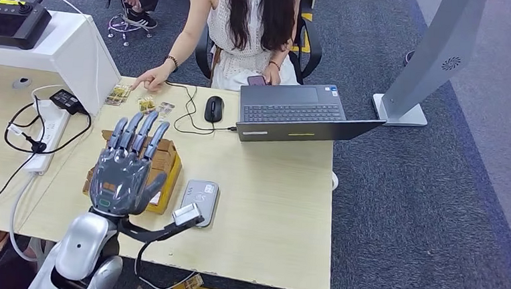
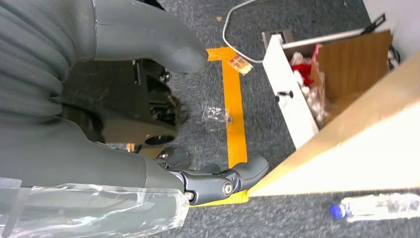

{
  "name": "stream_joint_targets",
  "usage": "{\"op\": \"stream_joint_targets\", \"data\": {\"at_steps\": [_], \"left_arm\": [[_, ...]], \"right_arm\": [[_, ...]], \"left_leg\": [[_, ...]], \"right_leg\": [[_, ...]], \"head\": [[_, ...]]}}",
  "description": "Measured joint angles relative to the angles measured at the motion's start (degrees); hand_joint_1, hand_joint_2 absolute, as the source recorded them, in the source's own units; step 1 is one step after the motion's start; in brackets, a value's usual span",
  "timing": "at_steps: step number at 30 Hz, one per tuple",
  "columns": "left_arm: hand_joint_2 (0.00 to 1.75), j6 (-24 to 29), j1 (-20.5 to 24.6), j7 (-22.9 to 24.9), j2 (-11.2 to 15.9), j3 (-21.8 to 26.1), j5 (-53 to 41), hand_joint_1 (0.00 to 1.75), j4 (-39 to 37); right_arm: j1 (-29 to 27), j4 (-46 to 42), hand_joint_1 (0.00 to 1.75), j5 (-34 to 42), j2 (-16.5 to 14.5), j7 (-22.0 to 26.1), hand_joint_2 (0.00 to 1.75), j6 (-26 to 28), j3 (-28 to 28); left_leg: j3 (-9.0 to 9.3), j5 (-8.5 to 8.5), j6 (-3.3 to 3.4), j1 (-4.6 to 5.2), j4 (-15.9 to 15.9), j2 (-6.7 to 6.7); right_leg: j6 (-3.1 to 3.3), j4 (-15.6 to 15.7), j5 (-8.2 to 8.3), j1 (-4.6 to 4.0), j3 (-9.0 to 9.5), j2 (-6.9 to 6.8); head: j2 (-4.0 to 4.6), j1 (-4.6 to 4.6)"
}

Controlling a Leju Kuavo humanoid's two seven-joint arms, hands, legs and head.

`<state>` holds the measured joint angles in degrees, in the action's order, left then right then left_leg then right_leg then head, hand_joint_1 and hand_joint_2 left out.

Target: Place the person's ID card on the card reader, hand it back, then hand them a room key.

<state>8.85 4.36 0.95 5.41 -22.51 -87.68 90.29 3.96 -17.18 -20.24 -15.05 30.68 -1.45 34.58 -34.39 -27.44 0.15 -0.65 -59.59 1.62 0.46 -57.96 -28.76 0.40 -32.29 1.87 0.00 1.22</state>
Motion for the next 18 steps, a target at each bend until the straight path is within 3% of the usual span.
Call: {"op": "stream_joint_targets", "data": {"at_steps": [8,18], "left_arm": [[1.75,-1.3,-10.7,1.9,3.8,0.0,2.4,0.00,0.2],[1.75,0.1,-13.7,6.2,4.3,2.3,2.1,0.00,-0.3]], "right_arm": [[-0.4,0.0,0.00,-0.5,0.3,1.1,1.75,-0.4,2.4],[-0.5,0.0,0.00,-1.9,0.4,1.0,1.75,-0.4,3.9]], "left_leg": [[0.00,-0.02,0.00,-0.01,0.0,0.02],[0.01,-0.01,0.00,-0.01,0.0,0.04]], "right_leg": [[0.02,0.0,-0.06,-0.01,0.01,-0.03],[0.02,0.0,-0.05,-0.01,0.03,-0.07]], "head": [[0.00,0.01],[0.00,0.01]]}}
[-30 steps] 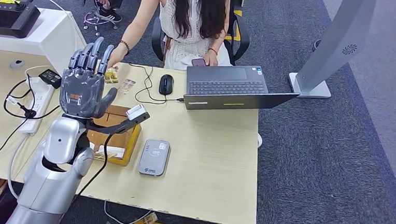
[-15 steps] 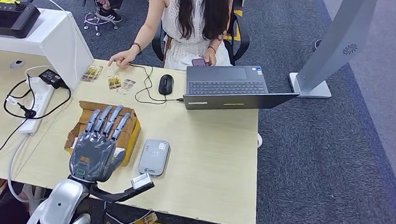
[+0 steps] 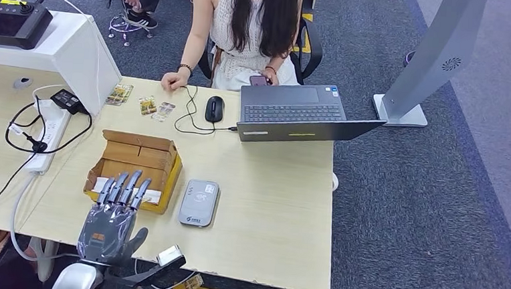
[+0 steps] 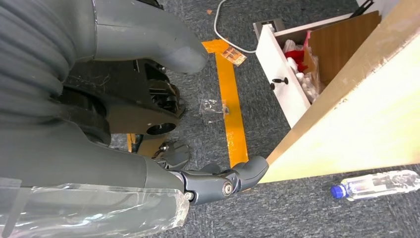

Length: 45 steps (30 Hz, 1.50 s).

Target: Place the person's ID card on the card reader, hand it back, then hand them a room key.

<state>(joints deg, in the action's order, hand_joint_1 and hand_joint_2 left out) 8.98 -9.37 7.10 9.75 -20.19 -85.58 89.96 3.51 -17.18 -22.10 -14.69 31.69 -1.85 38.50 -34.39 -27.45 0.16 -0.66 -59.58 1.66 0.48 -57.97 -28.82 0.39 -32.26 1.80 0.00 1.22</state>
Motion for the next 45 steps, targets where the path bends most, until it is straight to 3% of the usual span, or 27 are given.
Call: {"op": "stream_joint_targets", "data": {"at_steps": [18,45], "left_arm": [[1.75,-0.2,2.8,0.1,-2.6,8.9,-0.6,0.00,-7.9],[1.75,-2.0,7.5,-1.2,-5.3,10.4,-0.8,0.00,-13.1]], "right_arm": [[0.1,0.0,0.00,-3.7,0.1,-1.6,1.75,-1.0,0.3],[0.5,0.1,0.00,-6.0,0.1,-2.7,1.75,-0.9,0.3]], "left_leg": [[0.00,0.01,-0.01,0.00,0.0,0.00],[0.00,0.01,-0.01,-0.01,0.0,0.00]], "right_leg": [[0.00,0.0,0.00,0.00,0.00,0.00],[0.01,0.0,0.01,0.00,0.00,0.00]], "head": [[0.00,-0.01],[0.00,0.00]]}}
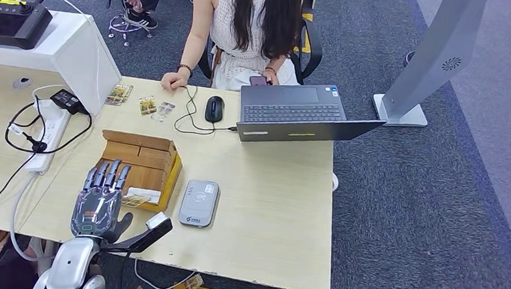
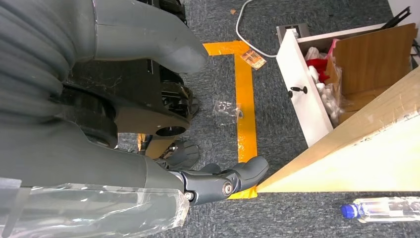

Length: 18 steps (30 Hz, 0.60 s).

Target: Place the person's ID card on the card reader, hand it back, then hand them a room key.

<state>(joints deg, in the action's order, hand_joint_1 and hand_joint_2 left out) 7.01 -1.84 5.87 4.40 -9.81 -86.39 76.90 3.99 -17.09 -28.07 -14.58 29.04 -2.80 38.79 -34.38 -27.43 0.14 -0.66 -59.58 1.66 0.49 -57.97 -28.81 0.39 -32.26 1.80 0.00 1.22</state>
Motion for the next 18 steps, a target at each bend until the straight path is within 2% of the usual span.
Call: {"op": "stream_joint_targets", "data": {"at_steps": [18], "left_arm": [[1.75,-2.8,1.3,1.5,-0.2,0.0,0.5,0.00,-1.2]], "right_arm": [[0.0,0.0,0.00,-0.9,0.0,-0.5,1.75,0.0,0.0]], "left_leg": [[0.00,0.00,0.00,0.00,0.0,0.00]], "right_leg": [[0.00,0.0,0.00,0.00,0.01,0.00]], "head": [[0.00,0.00]]}}
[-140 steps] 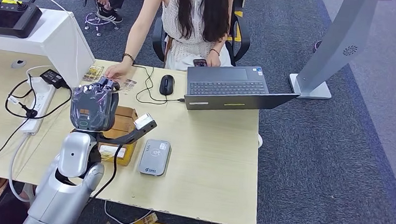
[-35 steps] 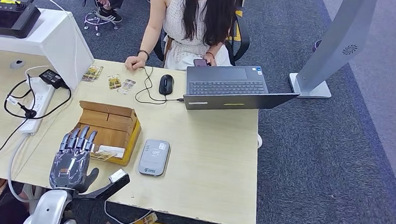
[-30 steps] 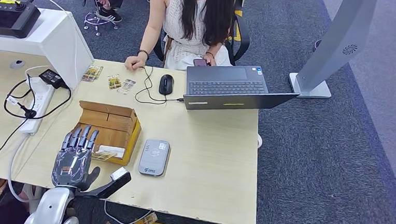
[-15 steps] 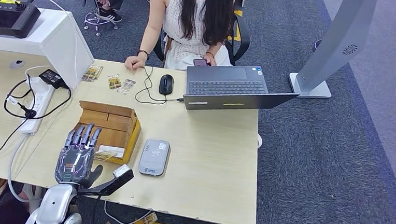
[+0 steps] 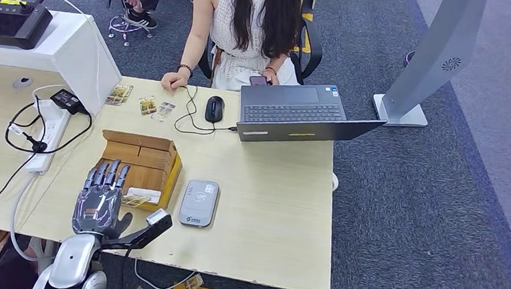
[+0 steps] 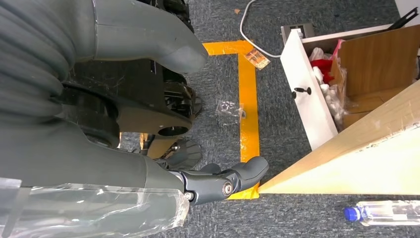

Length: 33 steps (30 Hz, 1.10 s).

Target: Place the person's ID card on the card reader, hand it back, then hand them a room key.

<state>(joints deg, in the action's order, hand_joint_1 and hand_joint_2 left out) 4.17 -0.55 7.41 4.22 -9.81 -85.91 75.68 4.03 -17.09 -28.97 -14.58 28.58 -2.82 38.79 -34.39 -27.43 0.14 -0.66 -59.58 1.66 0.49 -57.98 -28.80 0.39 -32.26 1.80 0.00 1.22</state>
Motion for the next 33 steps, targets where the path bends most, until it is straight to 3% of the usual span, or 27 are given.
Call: {"op": "stream_joint_targets", "data": {"at_steps": [6,10,33], "left_arm": [[1.75,-0.3,0.4,0.1,0.0,0.1,0.2,0.00,-1.2],[1.75,-0.5,0.4,0.1,0.0,0.1,0.4,1.75,-1.8],[1.75,0.5,0.5,-1.3,-0.1,0.5,1.8,1.75,-2.2]], "right_arm": [[0.0,0.0,0.00,-0.1,0.0,-0.2,1.75,0.0,0.0],[0.0,0.0,0.00,-0.2,0.0,-0.2,1.75,0.0,0.0],[0.0,0.0,0.00,-0.5,0.0,-0.3,1.75,0.0,0.0]], "left_leg": [[0.00,0.00,0.00,0.00,0.0,0.00],[0.00,0.00,0.00,0.00,0.0,0.00],[-0.01,0.00,0.00,0.00,0.0,0.00]], "right_leg": [[0.00,0.0,0.00,0.00,0.00,0.00],[0.00,0.0,0.00,0.00,0.00,0.00],[0.00,0.0,0.00,0.00,0.00,0.00]], "head": [[0.00,0.00],[0.00,0.00],[0.00,0.00]]}}
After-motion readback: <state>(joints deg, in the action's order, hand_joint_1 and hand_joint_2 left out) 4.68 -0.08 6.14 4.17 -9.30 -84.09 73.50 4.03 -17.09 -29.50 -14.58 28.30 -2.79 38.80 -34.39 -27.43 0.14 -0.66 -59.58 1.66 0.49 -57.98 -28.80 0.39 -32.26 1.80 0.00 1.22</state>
